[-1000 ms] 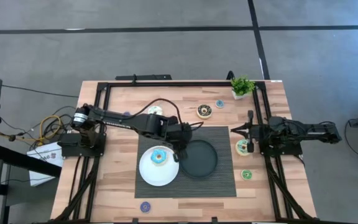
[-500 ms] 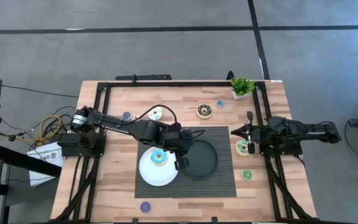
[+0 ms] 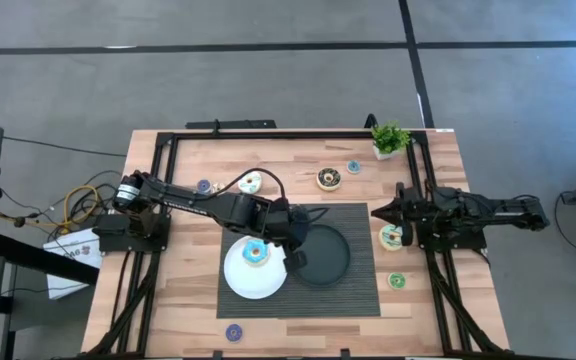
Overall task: Pick & Place donuts
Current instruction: Put the small blue donut on the black plate
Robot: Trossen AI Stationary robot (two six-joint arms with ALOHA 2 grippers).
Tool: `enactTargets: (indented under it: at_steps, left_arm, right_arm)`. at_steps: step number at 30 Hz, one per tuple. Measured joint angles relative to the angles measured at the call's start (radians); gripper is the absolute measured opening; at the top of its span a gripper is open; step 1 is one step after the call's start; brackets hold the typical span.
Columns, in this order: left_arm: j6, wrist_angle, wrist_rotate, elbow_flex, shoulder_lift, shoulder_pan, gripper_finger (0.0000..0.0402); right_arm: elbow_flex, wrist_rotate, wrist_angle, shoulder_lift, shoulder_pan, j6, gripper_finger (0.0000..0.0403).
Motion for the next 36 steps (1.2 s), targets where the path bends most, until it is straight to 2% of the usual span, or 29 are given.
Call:
enactTargets:
  at_steps: [3,7,10,13,17,20,24,28,32,36]
  left_arm:
    - [0.006,0.010,-0.019,-0.001,0.000,0.002,0.0001]
    - [0.174,0.058,-0.109,-0.027,0.000,-0.027,0.0000]
    - [0.208,0.039,-0.121,-0.080,0.000,-0.049,0.0000]
    - [0.198,0.074,-0.094,-0.171,-0.012,-0.062,0.0000]
    - [0.197,0.305,-0.060,-0.359,-0.075,-0.069,0.0000]
    - [0.205,0.503,-0.052,-0.530,-0.173,-0.072,0.0000]
    - [0.217,0.656,-0.055,-0.771,-0.341,-0.072,0.0000]
    - [0.238,0.752,-0.069,-0.985,-0.558,-0.071,0.0000]
    - [0.263,0.767,-0.078,-1.161,-0.796,-0.066,0.0000]
    - [0.275,0.754,-0.077,-1.305,-1.029,-0.048,0.0000]
  right_arm:
    - [0.000,0.000,0.000,0.000,0.000,0.003,0.0000]
    - [0.000,0.000,0.005,0.000,0.000,0.003,0.0000]
    - [0.000,0.001,0.044,0.000,0.000,-0.002,0.0000]
    - [0.000,0.002,0.089,0.000,-0.002,-0.017,0.0000]
    - [0.000,0.012,0.136,0.003,-0.001,-0.062,0.0000]
    - [0.000,0.060,0.180,0.033,-0.002,-0.042,0.0000]
    - [0.000,0.105,0.296,0.111,-0.001,0.021,0.0000]
    - [0.052,0.220,0.421,0.285,-0.001,0.073,0.0000]
    - [0.200,0.354,0.381,0.504,-0.008,0.043,0.0000]
    - [0.392,0.532,0.209,0.724,-0.050,0.042,0.0000]
